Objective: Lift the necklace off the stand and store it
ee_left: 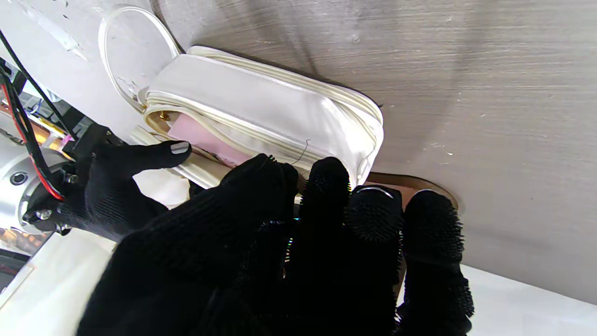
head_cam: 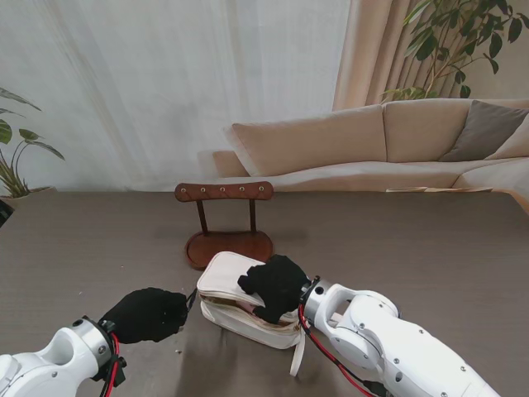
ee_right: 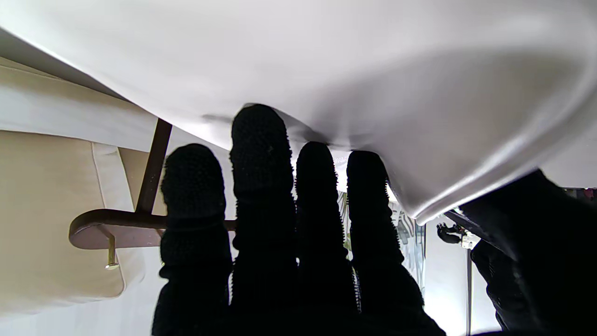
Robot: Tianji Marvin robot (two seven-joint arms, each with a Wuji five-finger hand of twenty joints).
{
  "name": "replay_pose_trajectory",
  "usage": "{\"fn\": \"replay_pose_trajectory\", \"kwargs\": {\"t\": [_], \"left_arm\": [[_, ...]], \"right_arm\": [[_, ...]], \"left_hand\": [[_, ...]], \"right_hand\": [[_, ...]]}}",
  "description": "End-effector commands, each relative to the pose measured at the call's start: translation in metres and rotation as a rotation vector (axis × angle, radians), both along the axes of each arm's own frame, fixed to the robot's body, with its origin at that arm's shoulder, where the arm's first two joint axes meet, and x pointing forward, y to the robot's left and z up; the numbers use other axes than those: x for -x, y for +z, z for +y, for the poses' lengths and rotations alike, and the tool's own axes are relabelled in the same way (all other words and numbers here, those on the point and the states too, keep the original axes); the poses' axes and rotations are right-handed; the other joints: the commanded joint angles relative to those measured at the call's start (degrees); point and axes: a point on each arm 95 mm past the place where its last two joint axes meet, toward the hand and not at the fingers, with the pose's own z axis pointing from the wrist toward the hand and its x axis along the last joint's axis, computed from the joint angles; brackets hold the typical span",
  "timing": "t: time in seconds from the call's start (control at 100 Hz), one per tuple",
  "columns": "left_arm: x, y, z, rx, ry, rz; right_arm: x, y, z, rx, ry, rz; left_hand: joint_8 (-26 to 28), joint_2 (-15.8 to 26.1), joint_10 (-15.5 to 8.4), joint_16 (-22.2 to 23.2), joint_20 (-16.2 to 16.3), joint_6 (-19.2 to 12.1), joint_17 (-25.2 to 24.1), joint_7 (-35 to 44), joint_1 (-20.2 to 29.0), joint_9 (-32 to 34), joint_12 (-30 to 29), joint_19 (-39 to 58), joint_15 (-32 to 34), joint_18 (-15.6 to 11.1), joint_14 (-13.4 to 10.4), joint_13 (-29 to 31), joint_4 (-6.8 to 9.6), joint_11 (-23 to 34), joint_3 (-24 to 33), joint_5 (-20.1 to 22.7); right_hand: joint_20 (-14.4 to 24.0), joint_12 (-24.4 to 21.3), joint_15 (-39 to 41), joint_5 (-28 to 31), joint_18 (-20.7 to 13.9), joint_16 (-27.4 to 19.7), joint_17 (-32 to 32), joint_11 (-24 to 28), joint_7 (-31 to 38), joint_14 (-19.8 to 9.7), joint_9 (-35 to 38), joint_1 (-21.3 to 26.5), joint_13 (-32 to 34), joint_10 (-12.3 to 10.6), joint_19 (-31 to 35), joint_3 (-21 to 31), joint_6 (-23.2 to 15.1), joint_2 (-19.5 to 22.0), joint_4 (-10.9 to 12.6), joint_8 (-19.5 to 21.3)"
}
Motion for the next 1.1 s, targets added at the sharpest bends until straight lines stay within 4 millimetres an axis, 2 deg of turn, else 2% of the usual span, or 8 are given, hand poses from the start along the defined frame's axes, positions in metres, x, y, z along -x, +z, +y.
{"fn": "replay_pose_trajectory", "kwargs": {"t": [0.0,0.24,0.56,0.83,1.09], "left_arm": [[0.005,0.003,-0.009,0.002,-0.033,0.014],[0.005,0.005,-0.027,0.006,-0.098,0.037],[0.008,0.004,-0.037,-0.012,-0.145,0.092],[0.036,0.012,-0.021,-0.104,-0.05,0.064],[0.057,0.008,-0.006,-0.144,0.058,0.043]], "right_arm": [[0.01,-0.031,-0.005,0.072,0.003,0.08],[0.011,-0.033,-0.003,0.07,0.009,0.096],[0.011,-0.033,-0.001,0.071,0.006,0.111],[0.01,-0.034,-0.002,0.076,0.005,0.116],[0.01,-0.034,-0.001,0.07,0.009,0.121]], "left_hand": [[0.1,-2.0,-1.0,0.8,-0.2,-5.3,-1.1,4.8,-1.2,2.1,-0.3,0.8,0.6,-1.2,-1.5,0.6,-1.81,-0.2,2.4,3.3],[-0.1,-2.1,-1.1,0.7,-0.3,-5.3,-1.1,4.7,-1.4,2.3,-0.6,0.8,0.5,-1.2,-1.6,0.8,-1.82,-0.3,2.5,3.5],[-0.6,-2.4,-1.3,0.6,-0.5,-5.8,-0.7,4.6,-1.7,2.6,-1.0,0.8,0.5,-1.8,-1.7,0.9,-1.87,-0.3,2.7,3.8],[-1.1,-2.5,-2.0,0.5,-0.6,-6.5,-0.4,4.6,-2.2,2.9,-1.5,0.9,0.5,-2.0,-2.3,0.9,-1.95,-0.6,3.1,4.1],[-1.4,-2.7,-1.8,0.5,-0.8,-6.2,-0.6,4.6,-2.0,2.9,-1.8,0.7,0.4,-2.0,-2.0,0.6,-1.98,-0.8,3.2,4.2]], "right_hand": [[-0.3,-1.2,-2.2,4.2,-0.8,-1.2,-9.0,-1.4,-2.7,-2.8,2.2,2.8,1.8,-3.1,1.6,1.7,-9.4,1.8,-1.5,-5.7],[-0.6,-1.3,-1.8,4.4,-1.9,-1.0,-8.4,-1.6,-0.2,-3.5,3.5,4.3,3.0,-3.9,1.9,2.2,-10.5,2.3,-3.5,-8.2],[-0.9,-1.2,-1.3,4.7,-2.5,-0.8,-7.7,-1.4,1.2,-3.9,4.8,5.4,4.1,-4.5,2.1,3.4,-10.6,2.3,-4.1,-9.4],[-1.1,-1.2,-1.3,4.7,-2.6,-0.7,-7.7,-1.6,1.8,-3.9,5.2,6.1,4.4,-4.6,2.2,3.2,-10.8,2.4,-4.7,-10.1],[-1.2,-1.1,-1.3,4.3,-2.2,-0.6,-8.3,-1.8,1.1,-3.5,4.3,4.2,3.6,-4.1,2.0,2.6,-11.1,3.0,-3.8,-10.1]]}}
